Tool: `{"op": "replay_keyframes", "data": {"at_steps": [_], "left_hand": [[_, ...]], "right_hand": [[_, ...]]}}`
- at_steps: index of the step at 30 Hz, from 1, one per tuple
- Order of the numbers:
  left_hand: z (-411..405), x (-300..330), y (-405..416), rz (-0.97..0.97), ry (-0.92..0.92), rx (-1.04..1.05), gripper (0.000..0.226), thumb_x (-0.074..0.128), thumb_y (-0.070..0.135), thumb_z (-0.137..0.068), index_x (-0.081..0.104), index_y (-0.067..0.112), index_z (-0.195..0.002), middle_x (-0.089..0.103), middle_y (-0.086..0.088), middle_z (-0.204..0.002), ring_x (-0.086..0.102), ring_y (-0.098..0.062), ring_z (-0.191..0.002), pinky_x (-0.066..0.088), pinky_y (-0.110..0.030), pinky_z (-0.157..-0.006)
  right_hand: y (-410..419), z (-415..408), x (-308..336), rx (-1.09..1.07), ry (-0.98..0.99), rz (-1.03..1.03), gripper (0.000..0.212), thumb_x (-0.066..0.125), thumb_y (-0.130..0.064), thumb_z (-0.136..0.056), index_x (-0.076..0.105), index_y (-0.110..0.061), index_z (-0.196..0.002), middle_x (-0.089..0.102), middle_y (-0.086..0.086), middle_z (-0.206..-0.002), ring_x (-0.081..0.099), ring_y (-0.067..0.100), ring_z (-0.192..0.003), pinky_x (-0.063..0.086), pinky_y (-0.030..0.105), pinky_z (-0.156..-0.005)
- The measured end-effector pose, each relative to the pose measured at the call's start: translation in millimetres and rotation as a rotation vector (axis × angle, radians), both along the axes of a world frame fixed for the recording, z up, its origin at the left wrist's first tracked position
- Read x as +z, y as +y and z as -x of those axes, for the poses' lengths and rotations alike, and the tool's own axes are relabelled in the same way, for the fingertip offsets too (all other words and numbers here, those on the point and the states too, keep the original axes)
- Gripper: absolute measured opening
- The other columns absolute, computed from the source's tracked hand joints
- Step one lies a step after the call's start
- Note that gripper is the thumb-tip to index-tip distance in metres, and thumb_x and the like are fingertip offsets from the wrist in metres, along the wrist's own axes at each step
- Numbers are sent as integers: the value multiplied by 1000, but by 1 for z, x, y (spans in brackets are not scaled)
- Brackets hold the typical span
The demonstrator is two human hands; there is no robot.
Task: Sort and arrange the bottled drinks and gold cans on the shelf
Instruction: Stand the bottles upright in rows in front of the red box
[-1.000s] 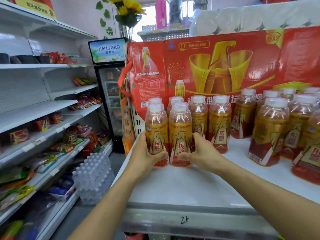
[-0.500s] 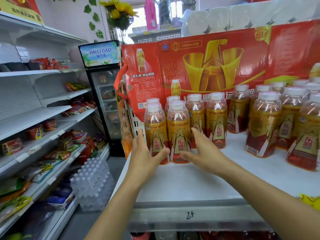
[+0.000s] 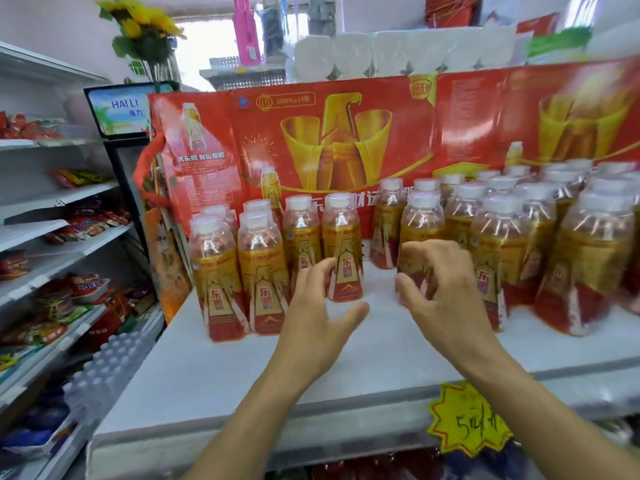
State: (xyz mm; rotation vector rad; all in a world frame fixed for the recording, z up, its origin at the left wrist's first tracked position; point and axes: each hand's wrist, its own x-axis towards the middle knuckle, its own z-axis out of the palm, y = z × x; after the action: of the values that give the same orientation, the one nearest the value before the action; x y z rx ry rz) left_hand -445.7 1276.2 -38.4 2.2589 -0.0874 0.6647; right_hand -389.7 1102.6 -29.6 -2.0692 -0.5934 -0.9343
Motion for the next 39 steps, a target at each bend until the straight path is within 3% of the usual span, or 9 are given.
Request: {"op": "replay_keyframes", "data": {"at_steps": [3, 6, 13, 16, 27, 32, 35, 37, 39], "left_hand": [[-28, 6, -31, 14, 61, -57, 77, 72, 39, -85, 29, 26, -147, 36, 14, -138, 39, 0, -120, 31, -7, -96], [-59, 10, -57, 94, 112, -82, 84, 73, 40, -83, 24, 25, -150, 34, 5, -148, 39, -12, -133, 36, -33, -110], [-106, 12, -92, 183, 171, -81, 91, 82, 38, -75, 25, 28, -146, 44, 11, -137, 45, -7, -122, 37, -28, -102], [-117, 5, -99, 197, 162, -33, 87, 85, 46, -66, 34, 33, -135, 54, 8, -131, 54, -14, -120, 46, -42, -103], [-93, 7, -81, 214, 129, -17, 55, 81, 29, -78, 44, 34, -119, 62, 14, -112, 60, -7, -105, 50, -30, -91], [-56, 11, -38, 244, 173, -62, 58, 79, 21, -80, 42, 34, -123, 61, 23, -107, 56, 21, -87, 45, -2, -66], [-41, 13, -13, 243, 187, -24, 61, 78, 24, -81, 39, 36, -126, 61, 17, -116, 59, 6, -104, 51, -19, -88], [-33, 16, -2, 222, 206, 9, 65, 77, 25, -81, 37, 33, -132, 61, 18, -118, 57, -5, -113, 48, -35, -101], [-26, 17, 2, 172, 213, 26, 71, 75, 25, -83, 32, 31, -139, 57, 24, -115, 56, -6, -116, 46, -30, -101]], "right_hand": [[-41, -11, 4, -112, -75, -121, 41, 73, -7, -78, 57, -11, -116, 47, 0, -110, 42, 20, -107, 33, 26, -91], [-74, -21, 2, -175, -92, -186, 54, 74, -5, -76, 48, -6, -123, 43, 8, -118, 37, 21, -114, 27, 22, -99], [-110, -42, -9, 36, 307, -181, 89, 76, -27, -80, 21, -21, -149, 39, -3, -143, 40, 17, -133, 36, 38, -110], [-116, -45, -13, 38, 420, -128, 94, 79, -35, -77, 19, -21, -149, 46, -1, -143, 45, 17, -130, 38, 29, -101], [-110, -49, -11, 142, 490, -104, 66, 81, -30, -75, 46, -17, -129, 62, -10, -105, 59, 5, -92, 43, 18, -78], [-75, -48, -11, 289, 518, -81, 52, 81, -25, -75, 50, -21, -116, 63, -16, -101, 60, -8, -91, 46, 11, -78], [-52, -45, -9, 381, 551, -73, 49, 80, -21, -78, 49, -23, -116, 60, -22, -99, 56, -18, -84, 42, 4, -68], [-38, -45, -8, 436, 578, -69, 49, 80, -21, -78, 51, -24, -118, 64, -19, -102, 58, -13, -90, 45, 11, -79], [-28, -47, -8, 496, 602, -69, 50, 80, -21, -79, 52, -26, -120, 67, -15, -106, 61, -7, -99, 49, 23, -91]]}}
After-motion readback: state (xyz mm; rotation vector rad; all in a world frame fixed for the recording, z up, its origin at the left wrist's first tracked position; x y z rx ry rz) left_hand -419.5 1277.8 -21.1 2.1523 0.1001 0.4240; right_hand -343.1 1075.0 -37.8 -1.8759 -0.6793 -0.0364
